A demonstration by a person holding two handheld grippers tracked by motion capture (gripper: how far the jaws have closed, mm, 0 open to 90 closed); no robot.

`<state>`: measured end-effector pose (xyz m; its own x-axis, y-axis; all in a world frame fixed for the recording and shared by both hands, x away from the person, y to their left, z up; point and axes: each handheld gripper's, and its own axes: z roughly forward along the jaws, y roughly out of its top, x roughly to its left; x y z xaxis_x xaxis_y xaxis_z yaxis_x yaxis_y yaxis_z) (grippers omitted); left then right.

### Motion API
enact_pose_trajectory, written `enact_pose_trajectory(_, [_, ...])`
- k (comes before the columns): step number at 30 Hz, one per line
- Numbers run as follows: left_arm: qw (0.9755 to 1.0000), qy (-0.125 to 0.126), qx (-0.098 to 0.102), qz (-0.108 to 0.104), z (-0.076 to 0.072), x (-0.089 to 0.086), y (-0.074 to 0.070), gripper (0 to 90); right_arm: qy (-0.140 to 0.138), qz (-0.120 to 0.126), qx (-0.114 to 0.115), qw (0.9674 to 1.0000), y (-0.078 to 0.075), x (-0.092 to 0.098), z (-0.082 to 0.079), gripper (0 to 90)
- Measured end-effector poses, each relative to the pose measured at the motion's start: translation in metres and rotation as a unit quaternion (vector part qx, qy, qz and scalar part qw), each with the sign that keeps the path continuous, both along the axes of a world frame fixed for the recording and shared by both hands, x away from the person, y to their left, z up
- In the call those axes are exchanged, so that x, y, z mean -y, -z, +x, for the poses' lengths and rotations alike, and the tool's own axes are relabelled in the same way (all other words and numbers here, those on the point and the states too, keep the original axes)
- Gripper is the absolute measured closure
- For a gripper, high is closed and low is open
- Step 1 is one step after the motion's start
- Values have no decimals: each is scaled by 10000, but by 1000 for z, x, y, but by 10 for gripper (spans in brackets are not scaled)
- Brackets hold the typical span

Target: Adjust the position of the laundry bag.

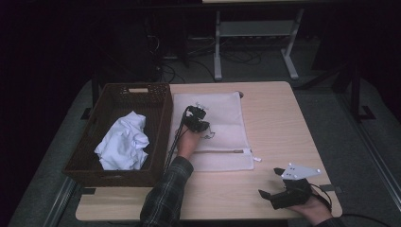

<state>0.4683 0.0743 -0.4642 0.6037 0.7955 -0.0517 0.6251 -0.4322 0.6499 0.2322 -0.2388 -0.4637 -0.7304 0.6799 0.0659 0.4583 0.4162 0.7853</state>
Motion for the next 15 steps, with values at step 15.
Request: enact_pose_trajectory(15, [9997,144,-103,-176,-20,8,1,893,-9,9,-1,10000,0,-1,1,22])
